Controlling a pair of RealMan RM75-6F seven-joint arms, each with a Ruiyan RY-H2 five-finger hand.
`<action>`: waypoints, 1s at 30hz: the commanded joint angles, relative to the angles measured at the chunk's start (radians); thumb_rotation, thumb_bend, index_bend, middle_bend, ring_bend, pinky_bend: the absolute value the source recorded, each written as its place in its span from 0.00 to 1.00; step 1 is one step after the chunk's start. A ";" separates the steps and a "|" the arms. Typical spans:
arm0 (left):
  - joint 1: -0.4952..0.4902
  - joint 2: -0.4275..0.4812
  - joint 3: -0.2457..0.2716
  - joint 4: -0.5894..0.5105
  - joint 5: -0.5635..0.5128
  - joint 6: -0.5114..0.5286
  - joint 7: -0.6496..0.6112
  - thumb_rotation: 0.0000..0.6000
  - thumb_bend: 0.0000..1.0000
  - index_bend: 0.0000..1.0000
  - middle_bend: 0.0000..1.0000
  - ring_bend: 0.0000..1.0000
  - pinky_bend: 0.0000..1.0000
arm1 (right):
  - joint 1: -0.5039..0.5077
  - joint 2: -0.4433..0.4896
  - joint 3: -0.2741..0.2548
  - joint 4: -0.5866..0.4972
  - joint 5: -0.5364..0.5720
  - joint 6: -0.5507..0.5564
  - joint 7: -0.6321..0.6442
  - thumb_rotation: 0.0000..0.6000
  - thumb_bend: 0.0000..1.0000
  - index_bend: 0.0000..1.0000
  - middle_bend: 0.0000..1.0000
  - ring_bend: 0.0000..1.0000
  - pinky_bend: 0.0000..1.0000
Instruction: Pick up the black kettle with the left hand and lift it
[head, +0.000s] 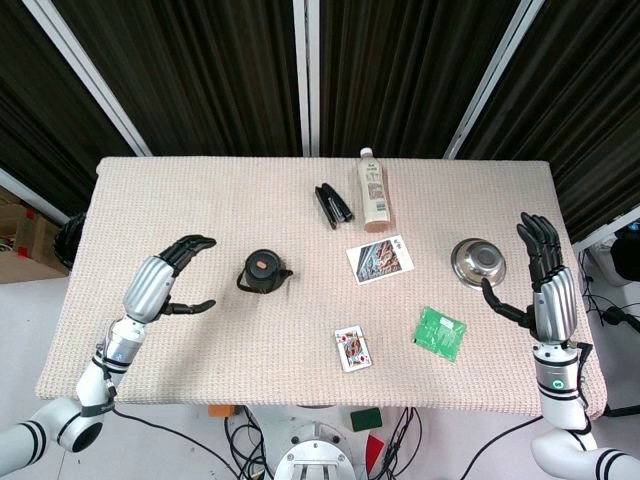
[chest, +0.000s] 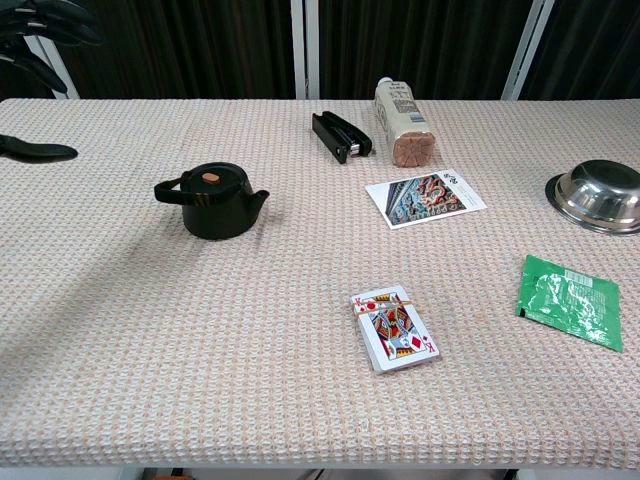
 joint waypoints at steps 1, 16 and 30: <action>-0.002 -0.003 0.002 -0.002 -0.001 -0.002 0.004 1.00 0.00 0.19 0.20 0.15 0.33 | 0.000 -0.001 -0.001 0.003 0.002 -0.002 0.002 1.00 0.33 0.00 0.00 0.00 0.01; -0.028 0.000 0.026 -0.017 0.021 -0.034 0.029 1.00 0.00 0.19 0.20 0.15 0.33 | 0.009 0.004 0.005 -0.007 0.000 -0.006 -0.008 1.00 0.33 0.00 0.00 0.00 0.01; -0.140 0.015 0.030 -0.009 0.023 -0.232 0.307 0.47 0.00 0.33 0.30 0.20 0.32 | 0.007 0.050 0.014 -0.055 -0.002 -0.006 -0.052 1.00 0.33 0.00 0.00 0.00 0.01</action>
